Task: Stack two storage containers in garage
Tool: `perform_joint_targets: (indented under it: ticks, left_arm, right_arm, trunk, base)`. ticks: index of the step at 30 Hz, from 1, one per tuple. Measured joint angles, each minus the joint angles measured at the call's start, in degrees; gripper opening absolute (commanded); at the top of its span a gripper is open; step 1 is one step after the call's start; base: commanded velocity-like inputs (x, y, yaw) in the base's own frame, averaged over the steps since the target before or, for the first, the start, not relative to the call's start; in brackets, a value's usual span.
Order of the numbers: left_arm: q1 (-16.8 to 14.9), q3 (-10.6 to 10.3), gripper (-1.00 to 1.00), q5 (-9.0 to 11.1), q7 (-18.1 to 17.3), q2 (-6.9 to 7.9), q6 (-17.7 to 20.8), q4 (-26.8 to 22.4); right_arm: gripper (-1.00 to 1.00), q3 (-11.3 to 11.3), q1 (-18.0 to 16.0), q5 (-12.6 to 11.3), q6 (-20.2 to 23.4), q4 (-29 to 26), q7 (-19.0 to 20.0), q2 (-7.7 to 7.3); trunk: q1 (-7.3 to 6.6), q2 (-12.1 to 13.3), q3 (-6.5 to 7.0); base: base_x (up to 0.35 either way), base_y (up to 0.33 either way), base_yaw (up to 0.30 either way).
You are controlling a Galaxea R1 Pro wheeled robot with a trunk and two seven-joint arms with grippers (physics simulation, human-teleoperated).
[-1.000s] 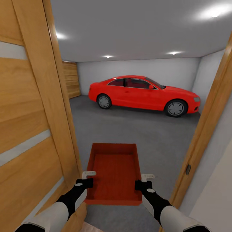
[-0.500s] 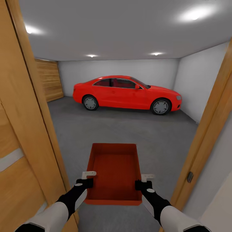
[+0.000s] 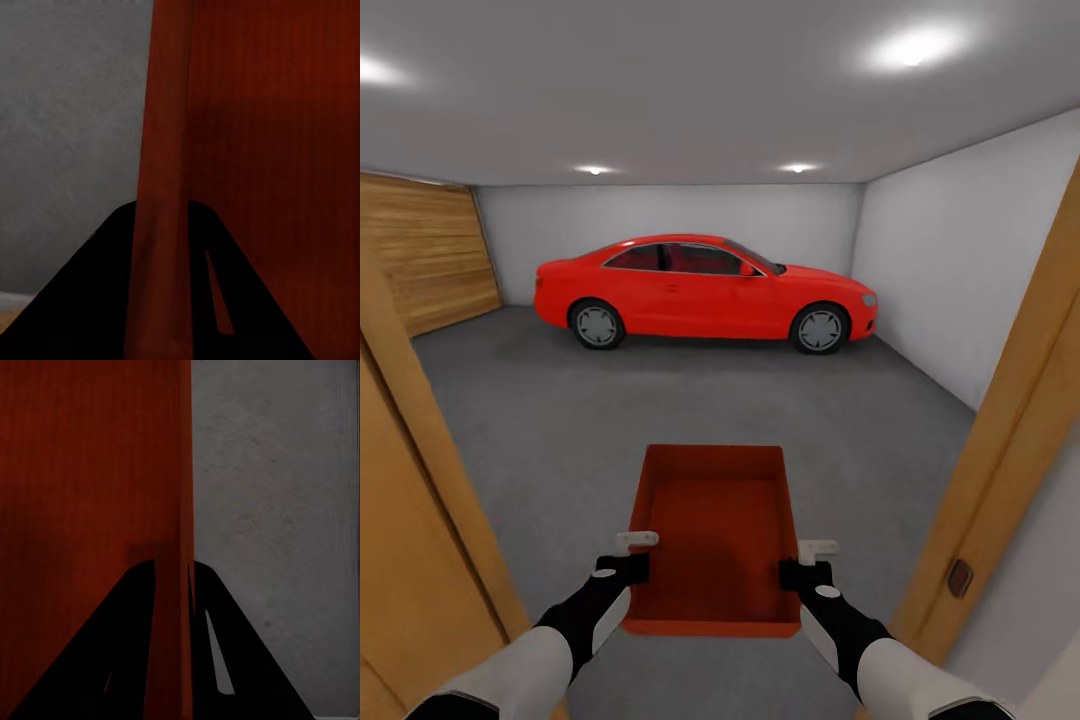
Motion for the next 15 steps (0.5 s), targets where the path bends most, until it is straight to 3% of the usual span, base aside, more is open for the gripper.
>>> perform_joint_targets:
  ticks: [10,15]
  left_arm:
    - [0.0,0.1,-1.0,0.0,0.0,0.0,0.0,0.0]
    - [0.0,-1.5,-1.0,1.4,0.0,0.35,-0.1,-0.2]
  right_arm:
    - [-1.0,0.0,0.0,0.0,0.1,-0.1,0.0,0.0]
    - [-1.0,0.0,0.0,0.4,0.0,-0.2,-0.3,0.09]
  trunk:
    - [0.0,0.0,0.0]
    - [0.03,0.0,0.0]
  base:
    - [0.264,0.152,-0.014]
    - [0.0,0.0,0.0]
